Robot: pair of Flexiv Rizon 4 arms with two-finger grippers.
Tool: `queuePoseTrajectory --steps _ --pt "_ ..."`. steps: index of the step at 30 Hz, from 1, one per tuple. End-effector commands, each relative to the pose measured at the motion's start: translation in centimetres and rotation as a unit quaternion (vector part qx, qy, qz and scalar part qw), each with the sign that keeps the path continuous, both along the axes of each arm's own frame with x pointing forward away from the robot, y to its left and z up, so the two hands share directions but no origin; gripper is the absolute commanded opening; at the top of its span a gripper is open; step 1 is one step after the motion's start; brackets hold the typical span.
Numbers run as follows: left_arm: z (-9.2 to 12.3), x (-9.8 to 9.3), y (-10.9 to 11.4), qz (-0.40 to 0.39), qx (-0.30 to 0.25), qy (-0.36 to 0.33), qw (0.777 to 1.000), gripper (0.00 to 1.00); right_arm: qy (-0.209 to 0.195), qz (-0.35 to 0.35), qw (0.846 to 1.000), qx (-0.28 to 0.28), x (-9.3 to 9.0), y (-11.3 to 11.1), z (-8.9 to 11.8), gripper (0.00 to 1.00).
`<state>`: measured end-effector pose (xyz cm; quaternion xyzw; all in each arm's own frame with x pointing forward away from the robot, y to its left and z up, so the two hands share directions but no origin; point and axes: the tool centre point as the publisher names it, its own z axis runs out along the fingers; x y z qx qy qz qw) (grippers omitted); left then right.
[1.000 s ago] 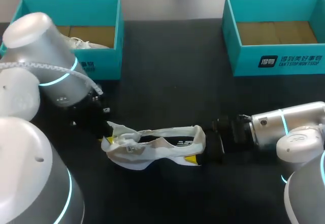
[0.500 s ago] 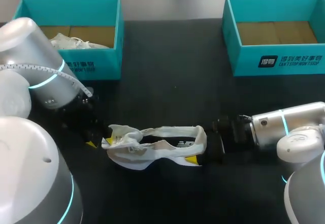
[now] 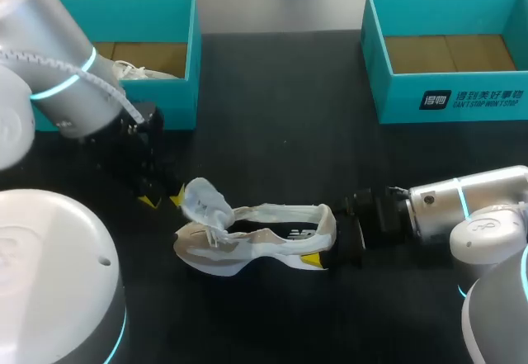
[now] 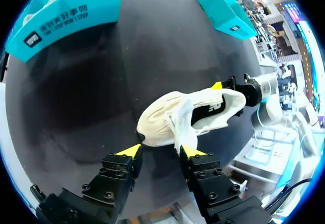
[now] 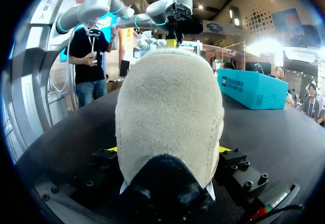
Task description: Take the shoe out of the shoebox, open the shoe tongue, remove and reinsert the insole, then place the shoe into the shoebox
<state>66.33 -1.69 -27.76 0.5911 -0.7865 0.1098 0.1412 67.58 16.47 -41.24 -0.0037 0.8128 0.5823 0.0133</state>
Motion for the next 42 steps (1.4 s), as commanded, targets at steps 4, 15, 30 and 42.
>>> queuePoseTrajectory --steps 4,15,30,42 --pt "4.7 0.5 -0.5 -0.057 0.018 -0.005 0.998 0.45 0.000 0.000 1.000 -0.002 0.0 0.1 0.0 0.00" --pt "8.2 1.8 -3.7 -0.229 0.018 -0.038 0.973 0.46 0.000 0.000 1.000 -0.002 0.0 0.1 0.0 0.00" --pt "11.5 2.3 -8.7 -0.463 0.015 -0.087 0.882 0.72 0.000 0.000 1.000 -0.002 0.0 0.1 0.0 0.00" --pt "10.1 2.6 -13.2 -0.619 0.008 -0.113 0.777 0.00 0.000 0.000 1.000 -0.002 0.0 0.1 0.0 0.00"
